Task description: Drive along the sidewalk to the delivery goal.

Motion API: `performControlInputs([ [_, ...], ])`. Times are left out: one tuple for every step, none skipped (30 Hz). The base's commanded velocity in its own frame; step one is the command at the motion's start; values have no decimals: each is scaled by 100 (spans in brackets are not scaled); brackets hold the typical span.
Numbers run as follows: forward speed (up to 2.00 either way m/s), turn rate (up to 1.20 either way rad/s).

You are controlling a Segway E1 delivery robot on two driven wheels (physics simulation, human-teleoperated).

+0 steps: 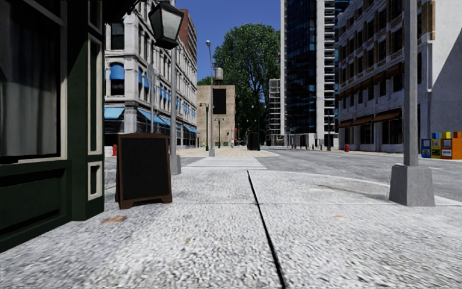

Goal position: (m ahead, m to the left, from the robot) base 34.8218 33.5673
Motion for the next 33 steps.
performControlInputs([
  [200,0],
  [200,0],
  [200,0],
  [200,0],
  [200,0],
  [200,0],
  [200,0],
  [200,0],
  [200,0],
  [200,0],
  [200,0],
  [200,0],
  [200,0],
  [200,0],
  [200,0],
  [200,0],
  [200,0],
  [200,0],
  [200,0],
  [200,0],
  [200,0],
  [200,0],
  [200,0],
  [200,0],
  [200,0],
  [200,0],
  [200,0],
  [200,0],
  [200,0],
  [200,0],
  [200,0],
  [200,0],
  [200,0],
])
